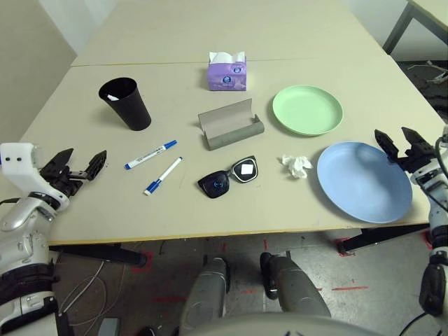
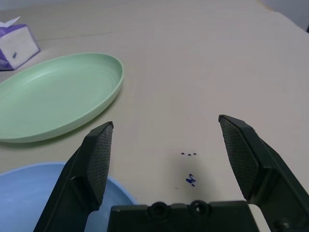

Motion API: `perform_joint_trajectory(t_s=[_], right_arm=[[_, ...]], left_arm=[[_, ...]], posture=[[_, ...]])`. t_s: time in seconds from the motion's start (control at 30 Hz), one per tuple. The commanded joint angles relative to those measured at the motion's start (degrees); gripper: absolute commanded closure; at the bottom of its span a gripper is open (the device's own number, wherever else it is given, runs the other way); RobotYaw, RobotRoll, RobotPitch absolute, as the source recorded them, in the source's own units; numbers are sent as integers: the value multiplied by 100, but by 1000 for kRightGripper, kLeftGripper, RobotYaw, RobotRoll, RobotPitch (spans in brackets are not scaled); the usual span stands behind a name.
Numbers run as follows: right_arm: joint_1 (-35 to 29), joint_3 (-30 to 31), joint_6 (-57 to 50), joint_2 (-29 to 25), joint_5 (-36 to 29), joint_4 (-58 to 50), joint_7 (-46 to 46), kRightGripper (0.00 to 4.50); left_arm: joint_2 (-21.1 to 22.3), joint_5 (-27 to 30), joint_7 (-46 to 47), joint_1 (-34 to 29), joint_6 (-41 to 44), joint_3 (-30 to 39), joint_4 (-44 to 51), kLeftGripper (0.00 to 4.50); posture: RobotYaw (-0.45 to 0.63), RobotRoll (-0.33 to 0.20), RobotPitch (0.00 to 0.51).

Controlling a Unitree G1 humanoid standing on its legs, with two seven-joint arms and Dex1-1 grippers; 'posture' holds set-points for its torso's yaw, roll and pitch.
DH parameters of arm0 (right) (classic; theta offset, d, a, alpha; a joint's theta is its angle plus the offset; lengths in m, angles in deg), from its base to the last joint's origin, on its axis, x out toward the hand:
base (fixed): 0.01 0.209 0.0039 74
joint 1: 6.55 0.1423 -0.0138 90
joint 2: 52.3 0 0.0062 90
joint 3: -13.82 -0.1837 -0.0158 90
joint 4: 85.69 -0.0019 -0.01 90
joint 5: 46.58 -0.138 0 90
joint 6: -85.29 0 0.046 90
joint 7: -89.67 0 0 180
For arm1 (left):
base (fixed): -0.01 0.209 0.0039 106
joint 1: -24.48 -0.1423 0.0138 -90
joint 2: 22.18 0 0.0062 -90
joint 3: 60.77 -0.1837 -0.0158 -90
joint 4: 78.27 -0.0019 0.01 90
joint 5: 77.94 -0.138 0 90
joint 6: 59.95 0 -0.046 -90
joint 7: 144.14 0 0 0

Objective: Organize and tidy the items on the table.

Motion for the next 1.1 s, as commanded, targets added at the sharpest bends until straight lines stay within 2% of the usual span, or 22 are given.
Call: perform_joint_trajectory(t_s=[0.03, 0.17, 0.27, 0.37, 0.53, 0.77, 0.93, 1.1], right_arm=[[-160, -136, -141, -54, -139, -183, 15, 48], [-73, -78, -198, -152, -69, -81, -40, 48], [-2, -22, -353, -271, -43, -161, -113, 48], [-18, 37, -565, -435, -21, -253, -207, 48], [-457, 469, -1734, -976, 7, -1201, -788, 48], [-1095, 891, -3326, -2133, -15, -2168, -1858, 48], [-1159, 1168, -4024, -3063, 148, -2301, -2400, 48], [-1133, 1477, -4507, -3516, 230, -2416, -2747, 48]], left_arm=[[61, 584, -579, 31, 416, -24, 779, 0], [276, 1584, -1783, -121, 1344, -146, 1513, 0], [428, 1807, -2430, -257, 1778, -515, 1879, 0], [562, 1440, -2868, -328, 1601, -1035, 2131, 0], [631, 1041, -3264, 57, 1324, -1592, 2005, 0], [498, 616, -3362, 369, 867, -1788, 1468, 0], [368, 591, -3339, 314, 789, -1789, 1470, 0], [283, 583, -3274, 289, 751, -1807, 1559, 0]], posture=[[-76, 0, 182], [-90, 0, 184], [-112, 0, 182], [-133, 0, 175], [-154, 0, 174], [-176, 0, 170], [-182, 0, 167], [-175, 0, 171]])
